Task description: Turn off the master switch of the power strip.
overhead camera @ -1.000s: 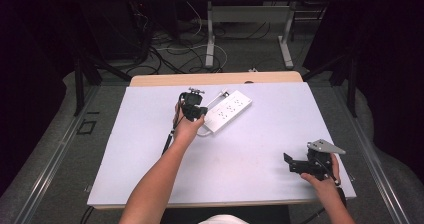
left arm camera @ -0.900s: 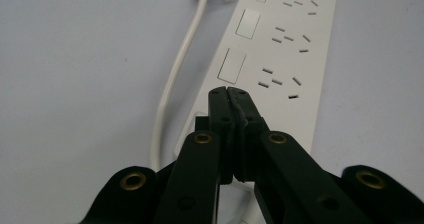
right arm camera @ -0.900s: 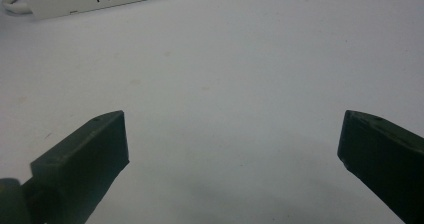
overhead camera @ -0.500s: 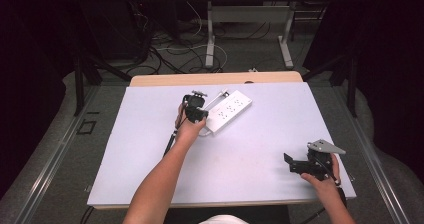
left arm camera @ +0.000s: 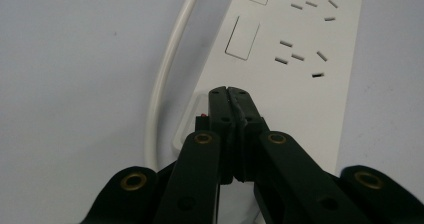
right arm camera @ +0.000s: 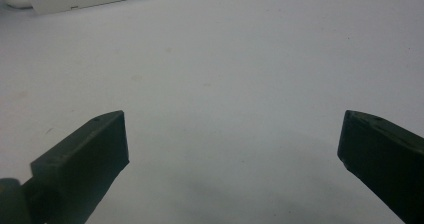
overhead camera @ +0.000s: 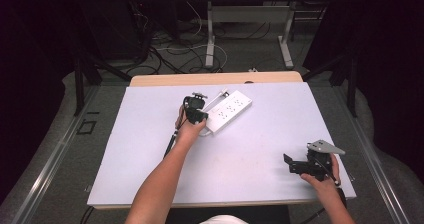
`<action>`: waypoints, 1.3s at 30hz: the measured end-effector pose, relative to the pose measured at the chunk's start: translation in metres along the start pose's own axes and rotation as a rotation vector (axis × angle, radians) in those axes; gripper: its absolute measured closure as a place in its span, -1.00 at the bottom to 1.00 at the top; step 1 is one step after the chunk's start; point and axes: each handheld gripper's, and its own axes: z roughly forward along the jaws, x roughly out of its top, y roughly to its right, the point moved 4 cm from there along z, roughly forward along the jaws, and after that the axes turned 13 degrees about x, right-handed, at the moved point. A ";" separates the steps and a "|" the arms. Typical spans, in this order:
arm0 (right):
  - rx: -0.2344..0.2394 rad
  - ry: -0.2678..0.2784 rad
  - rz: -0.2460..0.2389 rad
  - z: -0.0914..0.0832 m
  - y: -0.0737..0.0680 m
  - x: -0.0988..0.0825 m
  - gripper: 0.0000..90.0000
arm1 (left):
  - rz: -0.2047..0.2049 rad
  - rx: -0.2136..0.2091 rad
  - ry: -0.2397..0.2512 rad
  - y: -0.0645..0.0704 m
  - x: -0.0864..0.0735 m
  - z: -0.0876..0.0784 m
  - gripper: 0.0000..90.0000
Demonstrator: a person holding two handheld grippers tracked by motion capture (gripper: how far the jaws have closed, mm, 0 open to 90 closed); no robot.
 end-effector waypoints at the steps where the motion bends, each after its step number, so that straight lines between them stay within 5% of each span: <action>1: -0.005 -0.004 0.001 0.000 0.000 0.000 -1.00 | 0.000 0.001 0.000 0.000 0.000 0.000 1.00; 19: 0.000 -0.002 0.004 0.000 0.000 0.000 -1.00 | 0.013 0.009 -0.005 0.001 0.000 0.001 1.00; 33: -0.007 -0.001 0.001 0.000 -0.001 0.000 -1.00 | 0.083 0.059 -0.013 0.007 -0.001 0.001 1.00; 39: -0.005 -0.003 0.013 -0.002 -0.001 0.001 -1.00 | 0.027 0.033 -0.003 0.003 0.000 0.001 1.00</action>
